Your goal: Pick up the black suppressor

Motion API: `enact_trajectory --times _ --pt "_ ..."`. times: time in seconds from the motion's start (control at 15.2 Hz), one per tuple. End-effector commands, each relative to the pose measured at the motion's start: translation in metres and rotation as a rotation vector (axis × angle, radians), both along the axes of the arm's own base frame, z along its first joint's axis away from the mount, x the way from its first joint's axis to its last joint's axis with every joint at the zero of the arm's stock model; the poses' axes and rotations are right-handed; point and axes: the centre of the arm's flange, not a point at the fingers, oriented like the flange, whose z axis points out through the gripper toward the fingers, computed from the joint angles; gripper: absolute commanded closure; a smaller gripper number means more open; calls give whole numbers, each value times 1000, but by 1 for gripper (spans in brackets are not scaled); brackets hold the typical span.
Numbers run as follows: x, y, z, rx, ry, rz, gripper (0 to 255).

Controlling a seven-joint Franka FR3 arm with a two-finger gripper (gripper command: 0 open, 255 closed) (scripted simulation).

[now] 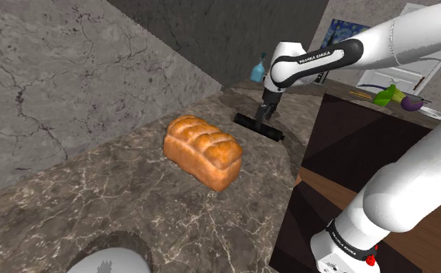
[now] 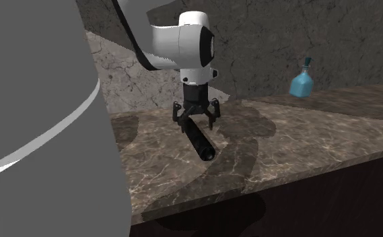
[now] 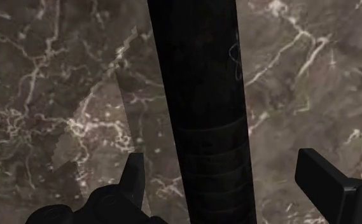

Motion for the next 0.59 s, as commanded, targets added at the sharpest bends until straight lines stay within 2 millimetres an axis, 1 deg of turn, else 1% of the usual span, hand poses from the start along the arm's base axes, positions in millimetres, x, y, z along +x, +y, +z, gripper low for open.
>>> enact_trajectory --times 0.0,0.26,0.4,0.46,0.53 --pt "1 -2 -10 0 0 1 0" --pt "1 -2 -32 0 0 1 0" --pt "1 -2 -35 0 0 1 0" --pt "1 -2 -34 0 1 1 255" --pt "1 -2 -35 0 1 1 255"
